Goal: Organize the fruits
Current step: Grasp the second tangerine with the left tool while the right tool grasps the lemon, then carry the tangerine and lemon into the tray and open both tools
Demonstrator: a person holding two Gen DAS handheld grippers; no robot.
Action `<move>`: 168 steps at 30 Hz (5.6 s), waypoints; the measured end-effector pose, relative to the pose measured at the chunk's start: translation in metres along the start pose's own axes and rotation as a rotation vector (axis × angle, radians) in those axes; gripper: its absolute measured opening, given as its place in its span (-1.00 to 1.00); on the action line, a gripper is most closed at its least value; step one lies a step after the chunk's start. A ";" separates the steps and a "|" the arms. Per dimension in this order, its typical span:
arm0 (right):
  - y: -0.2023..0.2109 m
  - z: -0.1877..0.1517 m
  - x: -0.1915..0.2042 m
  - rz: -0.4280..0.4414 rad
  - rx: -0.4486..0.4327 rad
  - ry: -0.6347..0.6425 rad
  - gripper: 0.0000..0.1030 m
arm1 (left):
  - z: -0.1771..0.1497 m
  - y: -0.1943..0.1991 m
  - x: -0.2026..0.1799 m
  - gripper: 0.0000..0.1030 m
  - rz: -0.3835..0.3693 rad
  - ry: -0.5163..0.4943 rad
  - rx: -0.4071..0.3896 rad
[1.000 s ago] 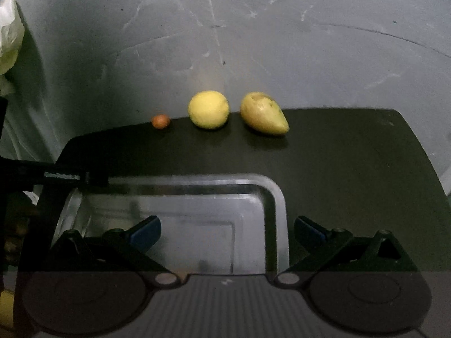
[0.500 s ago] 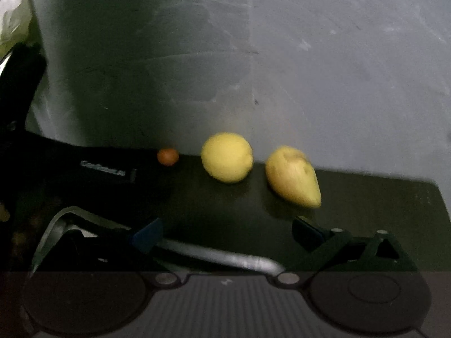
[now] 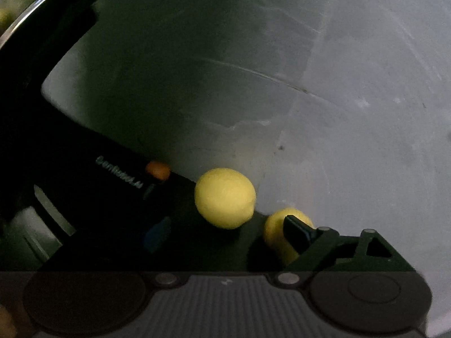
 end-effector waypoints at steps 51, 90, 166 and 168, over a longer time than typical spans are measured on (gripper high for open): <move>-0.021 -0.008 0.017 -0.066 -0.029 0.030 0.22 | -0.003 0.032 0.035 -0.41 -0.148 -0.035 -0.079; 0.101 -0.050 0.069 -0.066 -0.032 -0.043 0.22 | -0.087 0.100 0.055 -0.41 -0.183 -0.045 -0.050; 0.123 -0.074 0.086 -0.076 0.055 -0.161 0.47 | -0.139 0.124 0.082 -0.12 -0.227 -0.098 0.035; 0.127 -0.075 0.085 -0.080 0.056 -0.175 0.51 | -0.140 0.128 0.084 0.00 -0.234 -0.104 0.031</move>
Point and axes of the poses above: each gripper's, at about its wrist camera, not at the fingertips, and y roughly against the way its jaws point, x to its left, z to its top, the point moved 4 cm from there along -y, roughly the way its jaws point, and after that the axes turned 6 degrees about -z, right-handed, at the moved point
